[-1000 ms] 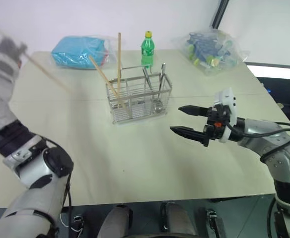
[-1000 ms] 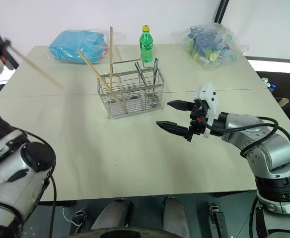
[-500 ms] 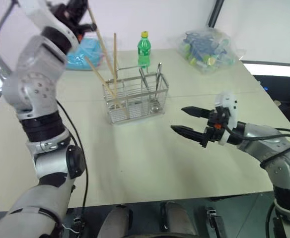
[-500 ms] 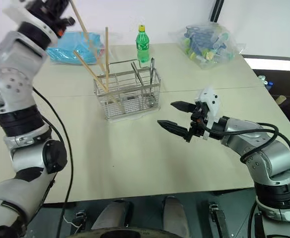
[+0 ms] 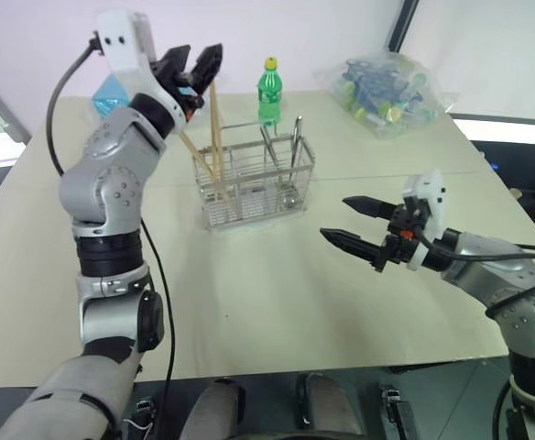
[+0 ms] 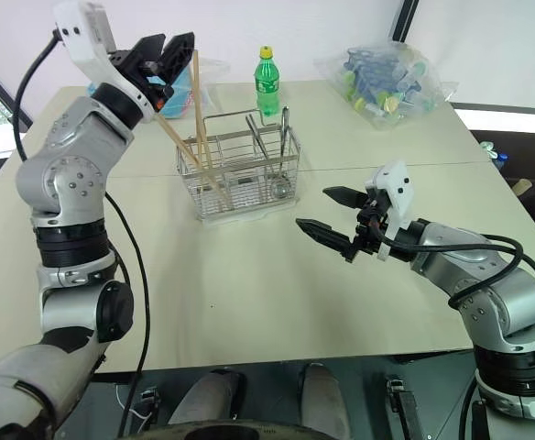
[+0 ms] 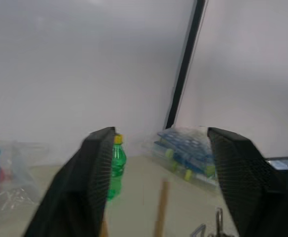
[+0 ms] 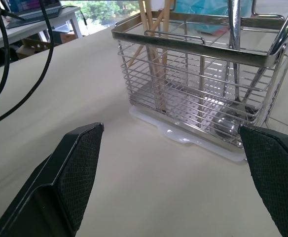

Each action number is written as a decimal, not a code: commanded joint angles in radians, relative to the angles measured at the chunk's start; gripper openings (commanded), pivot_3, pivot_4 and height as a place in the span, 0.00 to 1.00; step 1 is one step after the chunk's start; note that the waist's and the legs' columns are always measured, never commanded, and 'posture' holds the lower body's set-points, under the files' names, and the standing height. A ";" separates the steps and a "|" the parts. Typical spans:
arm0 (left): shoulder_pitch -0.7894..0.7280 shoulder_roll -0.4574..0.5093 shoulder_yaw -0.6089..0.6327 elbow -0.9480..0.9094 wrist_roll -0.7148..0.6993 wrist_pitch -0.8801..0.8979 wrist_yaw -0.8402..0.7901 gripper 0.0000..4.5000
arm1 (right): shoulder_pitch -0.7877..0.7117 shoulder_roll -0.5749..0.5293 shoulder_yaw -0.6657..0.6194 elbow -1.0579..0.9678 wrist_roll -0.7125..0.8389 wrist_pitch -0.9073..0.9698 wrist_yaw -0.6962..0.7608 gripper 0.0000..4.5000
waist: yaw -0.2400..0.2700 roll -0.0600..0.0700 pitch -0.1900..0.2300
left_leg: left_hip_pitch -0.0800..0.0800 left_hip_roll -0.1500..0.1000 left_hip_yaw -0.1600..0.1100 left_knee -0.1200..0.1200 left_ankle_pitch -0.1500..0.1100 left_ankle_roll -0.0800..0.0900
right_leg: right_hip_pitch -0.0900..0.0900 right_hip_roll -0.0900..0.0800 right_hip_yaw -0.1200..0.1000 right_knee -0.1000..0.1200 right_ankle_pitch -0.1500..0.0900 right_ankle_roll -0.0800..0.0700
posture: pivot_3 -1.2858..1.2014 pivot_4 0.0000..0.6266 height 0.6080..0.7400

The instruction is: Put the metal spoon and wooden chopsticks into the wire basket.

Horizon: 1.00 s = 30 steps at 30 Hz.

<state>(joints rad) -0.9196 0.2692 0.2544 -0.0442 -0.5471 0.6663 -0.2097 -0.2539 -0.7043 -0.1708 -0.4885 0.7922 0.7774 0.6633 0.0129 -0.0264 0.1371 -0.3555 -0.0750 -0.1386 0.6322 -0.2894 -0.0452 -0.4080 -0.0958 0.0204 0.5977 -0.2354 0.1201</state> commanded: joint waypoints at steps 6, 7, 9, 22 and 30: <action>-0.001 0.075 0.075 -0.121 -0.080 0.061 0.028 0.99 | -0.031 -0.002 -0.011 0.002 -0.006 -0.028 0.016 1.00 | -0.001 0.000 0.000 | 0.000 0.000 0.000 0.000 0.000 0.000 | 0.000 0.000 0.000 0.000 0.000 0.000 | 0.52 0.24 0.97; -0.009 0.138 0.082 -0.125 -0.078 0.072 -0.009 0.99 | -0.035 -0.015 -0.007 0.013 -0.022 -0.039 0.033 1.00 | -0.004 0.000 0.000 | 0.000 0.000 0.000 0.000 0.000 0.000 | 0.000 0.000 0.000 0.000 0.000 0.000 | 0.52 0.24 0.97; -0.015 0.266 0.085 -0.126 -0.088 0.104 -0.096 0.99 | -0.045 -0.036 -0.003 0.043 -0.047 -0.060 0.064 1.00 | -0.011 0.001 0.001 | 0.000 0.000 0.001 -0.001 0.000 0.000 | -0.001 0.002 0.000 0.001 0.000 0.000 | 0.52 0.24 0.97; 0.699 0.882 0.376 -0.308 -0.070 0.086 -0.798 0.99 | -0.208 -0.088 0.061 0.326 -0.174 -0.189 0.269 1.00 | -0.023 0.007 0.004 | 0.001 0.004 0.004 -0.002 -0.004 0.007 | 0.000 0.002 0.000 -0.001 -0.001 -0.001 | 0.52 0.24 0.97; 0.904 0.819 0.515 -0.415 -0.085 0.108 -0.801 0.99 | -0.257 -0.050 0.105 0.361 -0.206 -0.199 0.309 1.00 | -0.021 0.007 0.004 | 0.001 0.003 0.001 -0.003 -0.004 0.007 | 0.000 0.000 0.000 -0.001 -0.001 -0.001 | 0.52 0.24 0.97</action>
